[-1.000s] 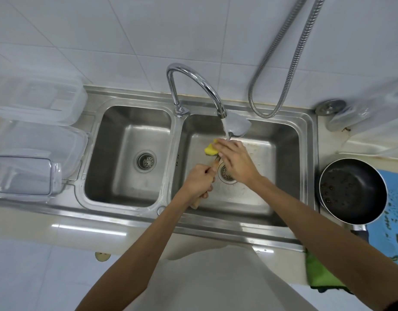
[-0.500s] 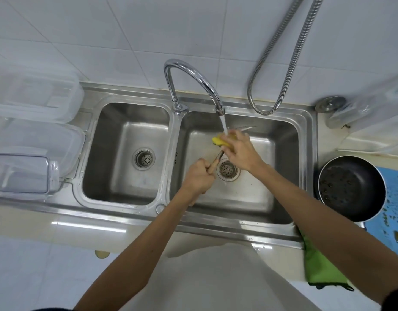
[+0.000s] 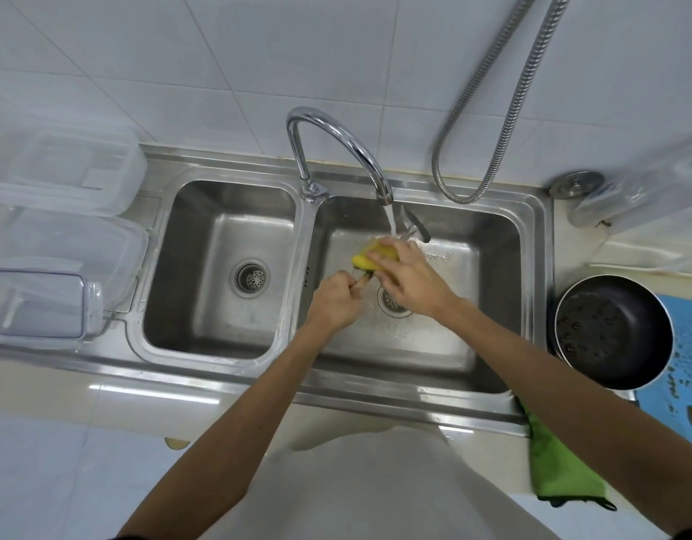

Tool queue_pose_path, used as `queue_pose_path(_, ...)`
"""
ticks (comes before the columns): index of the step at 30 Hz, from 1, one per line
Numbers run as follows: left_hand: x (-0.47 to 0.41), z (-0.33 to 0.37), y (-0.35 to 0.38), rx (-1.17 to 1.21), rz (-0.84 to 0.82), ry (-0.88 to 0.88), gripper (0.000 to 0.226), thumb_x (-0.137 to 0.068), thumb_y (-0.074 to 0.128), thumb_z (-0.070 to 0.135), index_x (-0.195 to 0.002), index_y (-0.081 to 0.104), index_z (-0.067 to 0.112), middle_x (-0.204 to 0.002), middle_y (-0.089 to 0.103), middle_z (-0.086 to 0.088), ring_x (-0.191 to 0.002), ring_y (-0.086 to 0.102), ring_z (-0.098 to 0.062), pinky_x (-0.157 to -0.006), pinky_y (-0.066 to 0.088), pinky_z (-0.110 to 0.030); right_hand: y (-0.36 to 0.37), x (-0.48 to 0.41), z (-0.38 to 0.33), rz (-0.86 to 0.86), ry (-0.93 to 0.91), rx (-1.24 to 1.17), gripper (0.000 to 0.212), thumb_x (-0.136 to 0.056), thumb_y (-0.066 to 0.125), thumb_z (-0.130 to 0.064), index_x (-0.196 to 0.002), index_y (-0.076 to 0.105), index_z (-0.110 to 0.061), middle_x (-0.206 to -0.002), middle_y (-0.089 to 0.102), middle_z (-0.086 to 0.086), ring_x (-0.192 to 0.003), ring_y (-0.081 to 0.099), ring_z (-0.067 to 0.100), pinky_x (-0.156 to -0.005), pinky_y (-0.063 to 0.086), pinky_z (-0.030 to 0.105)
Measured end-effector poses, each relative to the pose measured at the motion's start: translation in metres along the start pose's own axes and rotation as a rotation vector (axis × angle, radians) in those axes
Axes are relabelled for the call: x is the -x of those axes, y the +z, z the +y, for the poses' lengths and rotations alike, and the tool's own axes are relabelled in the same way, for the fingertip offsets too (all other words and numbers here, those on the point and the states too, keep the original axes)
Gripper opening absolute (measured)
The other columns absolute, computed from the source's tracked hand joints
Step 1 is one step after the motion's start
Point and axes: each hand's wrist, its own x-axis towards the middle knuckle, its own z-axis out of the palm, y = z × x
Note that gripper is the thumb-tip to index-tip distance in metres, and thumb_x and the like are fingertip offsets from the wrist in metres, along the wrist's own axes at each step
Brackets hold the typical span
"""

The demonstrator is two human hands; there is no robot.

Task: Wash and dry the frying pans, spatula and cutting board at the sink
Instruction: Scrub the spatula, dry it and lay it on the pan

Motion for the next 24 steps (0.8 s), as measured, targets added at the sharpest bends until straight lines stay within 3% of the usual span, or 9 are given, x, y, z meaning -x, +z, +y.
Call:
queue_pose_path(4, 0.001, -0.002, 0.0, 0.074, 0.02, -0.017, 0.027, -0.096, 0.055, 0.036, -0.088, 0.067, 0.013, -0.082, 0.068, -0.002, -0.078, 0.065, -0.022, -0.069, 0.049, -0.031, -0.002, -0.009, 0.013, 0.103, 0.335, 0.002, 0.045, -0.098, 0.054, -0.019, -0.143, 0.055, -0.021, -0.145, 0.043, 0.023, -0.115, 0.044, 0.04, -0.101, 0.042, 0.054)
queue_pose_path(7, 0.005, -0.002, -0.002, 0.079, 0.056, 0.049, 0.027, -0.098, 0.053, 0.036, -0.097, 0.072, 0.017, -0.072, 0.063, 0.004, -0.074, 0.062, -0.021, -0.071, 0.051, -0.033, 0.001, -0.01, -0.003, 0.133, 0.135, 0.003, 0.047, -0.098, 0.055, -0.02, -0.145, 0.052, -0.016, -0.145, 0.04, 0.025, -0.118, 0.043, 0.041, -0.104, 0.041, 0.052)
queue_pose_path(10, 0.001, -0.007, -0.003, 0.037, 0.063, 0.08, 0.025, -0.1, 0.052, 0.029, -0.098, 0.072, 0.014, -0.07, 0.062, 0.001, -0.076, 0.064, -0.029, -0.07, 0.05, -0.035, 0.003, -0.009, -0.018, 0.043, -0.074, 0.063, 0.045, -0.1, 0.051, -0.023, -0.145, 0.051, -0.017, -0.146, 0.041, 0.022, -0.115, 0.045, 0.036, -0.099, 0.041, 0.045)
queue_pose_path(13, -0.001, -0.008, -0.004, 0.032, 0.03, 0.047, 0.019, -0.095, 0.052, 0.018, -0.088, 0.068, 0.01, -0.084, 0.069, -0.007, -0.078, 0.068, -0.03, -0.076, 0.056, -0.042, -0.007, -0.019, -0.006, 0.105, 0.056, 0.155, 0.045, -0.098, 0.05, -0.02, -0.143, 0.051, -0.016, -0.146, 0.041, 0.024, -0.103, 0.046, 0.033, -0.088, 0.047, 0.047)
queue_pose_path(15, -0.002, -0.006, -0.008, 0.016, 0.021, 0.038, 0.018, -0.091, 0.051, 0.016, -0.083, 0.065, 0.008, -0.08, 0.066, -0.006, -0.078, 0.065, -0.029, -0.068, 0.053, -0.036, -0.017, -0.024, 0.004, 0.155, 0.107, 0.178, 0.046, -0.098, 0.048, -0.017, -0.144, 0.05, -0.015, -0.146, 0.042, 0.025, -0.101, 0.047, 0.034, -0.085, 0.048, 0.047)
queue_pose_path(17, -0.001, -0.006, -0.012, 0.021, 0.03, 0.063, 0.02, -0.092, 0.05, 0.019, -0.087, 0.065, 0.006, -0.075, 0.064, -0.006, -0.072, 0.061, -0.026, -0.06, 0.046, -0.032, -0.026, -0.025, 0.01, 0.187, 0.132, 0.165, 0.046, -0.099, 0.047, -0.016, -0.145, 0.048, -0.018, -0.147, 0.042, 0.022, -0.106, 0.046, 0.034, -0.089, 0.046, 0.044)
queue_pose_path(20, 0.003, -0.011, -0.017, -0.014, 0.093, 0.151, 0.027, -0.101, 0.049, 0.033, -0.1, 0.069, 0.015, -0.072, 0.064, -0.002, -0.067, 0.057, -0.02, -0.062, 0.039, -0.028, -0.029, -0.028, 0.016, 0.26, 0.343, 0.044, 0.045, -0.101, 0.044, -0.018, -0.145, 0.049, -0.022, -0.149, 0.042, 0.017, -0.118, 0.044, 0.036, -0.1, 0.038, 0.041)
queue_pose_path(22, 0.005, -0.017, -0.019, -0.018, 0.127, 0.148, 0.031, -0.102, 0.05, 0.038, -0.096, 0.071, 0.016, -0.066, 0.061, 0.002, -0.066, 0.055, -0.019, -0.062, 0.036, -0.027, -0.025, -0.028, 0.022, 0.224, 0.418, -0.034, 0.046, -0.101, 0.042, -0.022, -0.146, 0.049, -0.022, -0.15, 0.042, 0.015, -0.122, 0.045, 0.036, -0.099, 0.03, 0.033)
queue_pose_path(24, 0.006, -0.024, -0.021, -0.023, 0.122, 0.156, 0.031, -0.101, 0.052, 0.035, -0.09, 0.071, 0.013, -0.06, 0.055, 0.003, -0.061, 0.052, -0.017, -0.06, 0.035, -0.027, -0.023, -0.029, 0.022, 0.155, 0.373, -0.045, 0.047, -0.101, 0.037, -0.027, -0.146, 0.05, -0.022, -0.148, 0.048, 0.01, -0.127, 0.048, 0.03, -0.096, 0.026, 0.03)
